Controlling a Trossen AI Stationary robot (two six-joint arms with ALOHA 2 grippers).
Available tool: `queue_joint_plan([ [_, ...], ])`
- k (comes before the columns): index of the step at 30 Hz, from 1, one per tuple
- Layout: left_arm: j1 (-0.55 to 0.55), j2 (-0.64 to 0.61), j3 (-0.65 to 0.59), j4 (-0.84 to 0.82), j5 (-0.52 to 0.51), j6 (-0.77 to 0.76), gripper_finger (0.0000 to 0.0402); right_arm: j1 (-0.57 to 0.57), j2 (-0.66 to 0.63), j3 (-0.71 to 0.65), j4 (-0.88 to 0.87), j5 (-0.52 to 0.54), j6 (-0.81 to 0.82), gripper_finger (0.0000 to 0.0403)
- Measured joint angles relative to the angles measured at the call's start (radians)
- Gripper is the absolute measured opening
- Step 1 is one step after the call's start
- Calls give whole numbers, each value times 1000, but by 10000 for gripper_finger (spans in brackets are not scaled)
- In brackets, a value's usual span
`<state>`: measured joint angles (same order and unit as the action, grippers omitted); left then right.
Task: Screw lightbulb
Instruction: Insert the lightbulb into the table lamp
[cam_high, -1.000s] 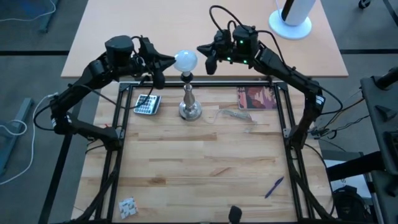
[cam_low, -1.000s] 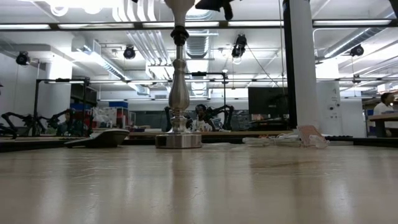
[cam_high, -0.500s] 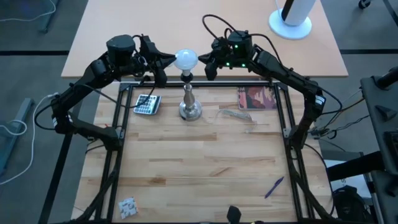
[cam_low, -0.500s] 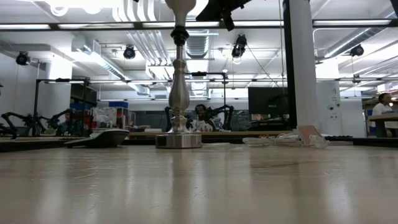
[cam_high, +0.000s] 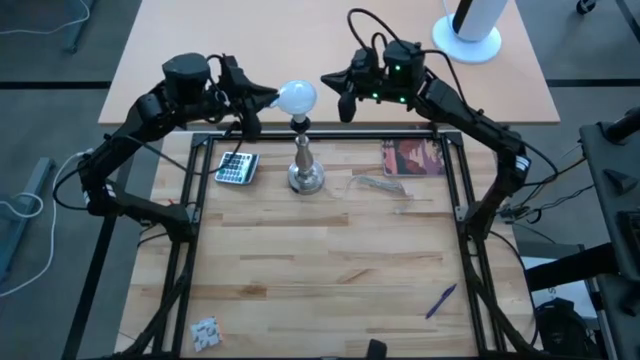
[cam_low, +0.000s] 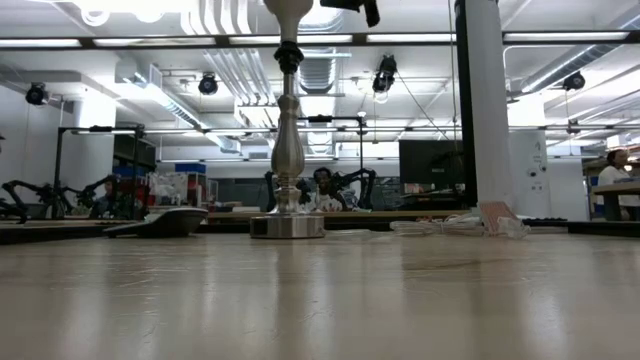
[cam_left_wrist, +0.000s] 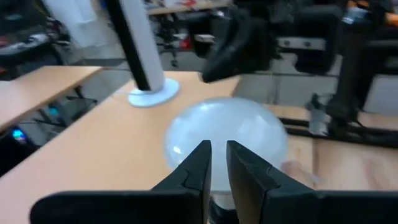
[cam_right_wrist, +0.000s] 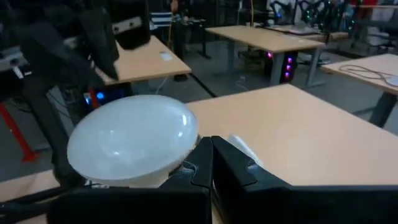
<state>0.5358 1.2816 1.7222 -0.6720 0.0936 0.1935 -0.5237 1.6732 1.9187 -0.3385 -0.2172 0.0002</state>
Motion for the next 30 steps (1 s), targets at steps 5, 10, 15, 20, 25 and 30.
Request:
queue_joint_plan([
  [5,2,0,-2,-20,3,8,22,7,26,-2,87,-46,3,0],
  [10,11,8,-3,-35,3,16,11,12,58,-4,98,-78,15,0],
  [15,21,21,-10,-27,2,33,4,14,60,-3,95,-71,5,0],
  [20,31,40,-12,-10,1,32,2,13,60,-3,90,-70,3,0],
  [25,48,53,-13,9,2,33,6,12,60,-3,86,-84,9,0],
  [30,62,58,-13,10,-2,31,4,13,61,-3,87,-97,15,0],
])
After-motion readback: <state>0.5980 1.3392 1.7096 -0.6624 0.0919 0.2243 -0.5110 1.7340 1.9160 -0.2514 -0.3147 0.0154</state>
